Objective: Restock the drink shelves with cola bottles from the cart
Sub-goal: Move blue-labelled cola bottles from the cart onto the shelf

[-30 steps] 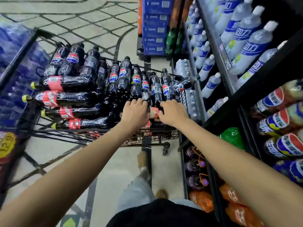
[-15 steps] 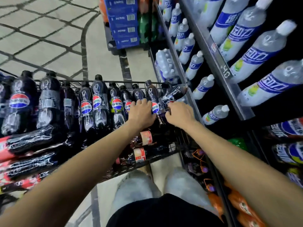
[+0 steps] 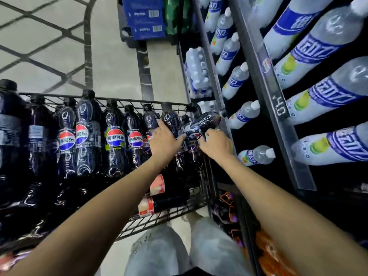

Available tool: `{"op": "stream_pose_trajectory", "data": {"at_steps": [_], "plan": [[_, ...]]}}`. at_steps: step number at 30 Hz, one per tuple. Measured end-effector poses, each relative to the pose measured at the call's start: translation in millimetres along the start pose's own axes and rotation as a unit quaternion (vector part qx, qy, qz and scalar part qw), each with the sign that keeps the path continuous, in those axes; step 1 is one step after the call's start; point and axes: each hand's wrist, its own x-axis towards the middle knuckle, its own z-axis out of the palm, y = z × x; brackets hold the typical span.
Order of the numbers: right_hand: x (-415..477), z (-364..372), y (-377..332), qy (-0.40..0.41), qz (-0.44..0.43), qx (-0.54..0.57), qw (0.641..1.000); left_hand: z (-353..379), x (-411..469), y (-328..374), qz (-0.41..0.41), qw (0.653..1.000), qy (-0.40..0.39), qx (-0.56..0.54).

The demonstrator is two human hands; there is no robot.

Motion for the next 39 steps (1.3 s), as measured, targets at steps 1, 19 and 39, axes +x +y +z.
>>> {"op": "stream_pose_trajectory", "data": {"at_steps": [1,19,39], "plan": [[5.0,2.8,1.5,-0.003,0.018,0.016,1.000,3.3,2.0,1.9,-0.010,1.000,0.003,-0.017],[38.8,45.8,-9.1,0.037,0.311,0.607,0.730,10.9,14.8,-11.8,0.016,0.967,-0.042,-0.250],[19.5,4.8,-28.9,0.094,0.135,0.550,0.819,-15.1,14.5,-28.0,0.058,0.938,-0.139,-0.312]]}}
